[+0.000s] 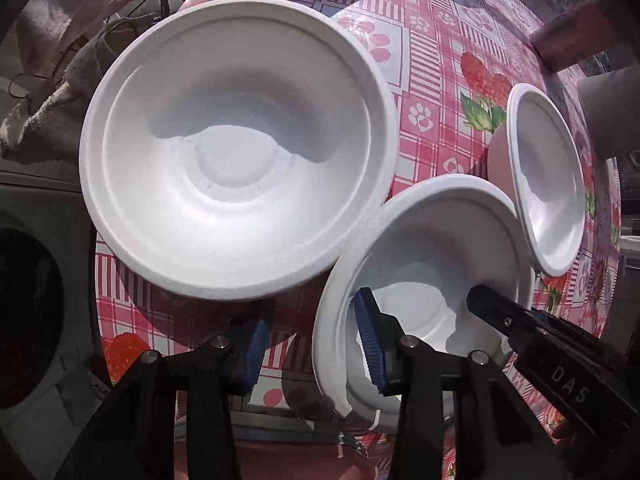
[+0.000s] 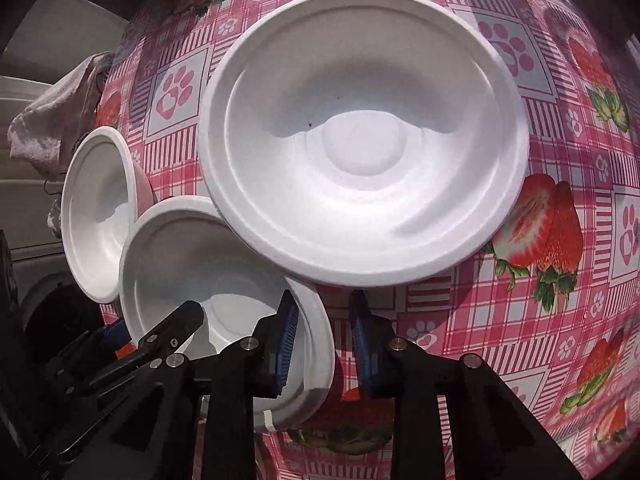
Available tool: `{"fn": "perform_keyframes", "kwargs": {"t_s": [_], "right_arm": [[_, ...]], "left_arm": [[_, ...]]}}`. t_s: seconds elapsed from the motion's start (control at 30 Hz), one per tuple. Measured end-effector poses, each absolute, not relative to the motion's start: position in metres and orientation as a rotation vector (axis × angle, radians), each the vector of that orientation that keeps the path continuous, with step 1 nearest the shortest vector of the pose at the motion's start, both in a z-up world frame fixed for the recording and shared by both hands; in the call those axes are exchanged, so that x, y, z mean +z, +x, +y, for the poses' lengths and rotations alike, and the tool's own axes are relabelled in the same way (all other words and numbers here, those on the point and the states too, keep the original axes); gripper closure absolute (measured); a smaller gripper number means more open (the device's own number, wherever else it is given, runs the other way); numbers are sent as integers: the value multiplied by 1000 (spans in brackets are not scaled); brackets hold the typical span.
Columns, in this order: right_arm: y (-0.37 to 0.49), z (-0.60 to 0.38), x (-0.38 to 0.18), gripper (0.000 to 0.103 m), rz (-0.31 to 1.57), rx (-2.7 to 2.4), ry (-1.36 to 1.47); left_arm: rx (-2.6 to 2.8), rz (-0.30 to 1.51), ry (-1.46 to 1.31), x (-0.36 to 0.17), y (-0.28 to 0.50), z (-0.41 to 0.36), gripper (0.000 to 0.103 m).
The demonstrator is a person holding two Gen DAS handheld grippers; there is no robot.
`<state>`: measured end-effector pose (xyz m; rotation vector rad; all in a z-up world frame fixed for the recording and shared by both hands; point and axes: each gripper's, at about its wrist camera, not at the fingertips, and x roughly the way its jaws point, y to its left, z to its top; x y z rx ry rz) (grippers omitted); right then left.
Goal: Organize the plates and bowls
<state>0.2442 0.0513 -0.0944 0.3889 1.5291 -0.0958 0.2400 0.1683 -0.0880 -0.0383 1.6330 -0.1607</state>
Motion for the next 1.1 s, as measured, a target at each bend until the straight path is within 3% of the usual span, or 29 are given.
{"fn": "perform_keyframes", "kwargs": {"t_s": [0.03,0.17,0.63,1.1], "right_arm": [[245,52,-96,88,1530,-73,412],[253,56,-110,89,1528,-53,436],[184,34,-102,89,1512,-77,476],[75,-29,-116,88,1500,-248,602]], "left_arm": [[-170,1633,-43,-88,241,168,70],[-193,1631,-8,-86,242,160,78],[-295,1605,143,-76,195,102,78],[-522,1608,392,-82,115,-6,70]]}}
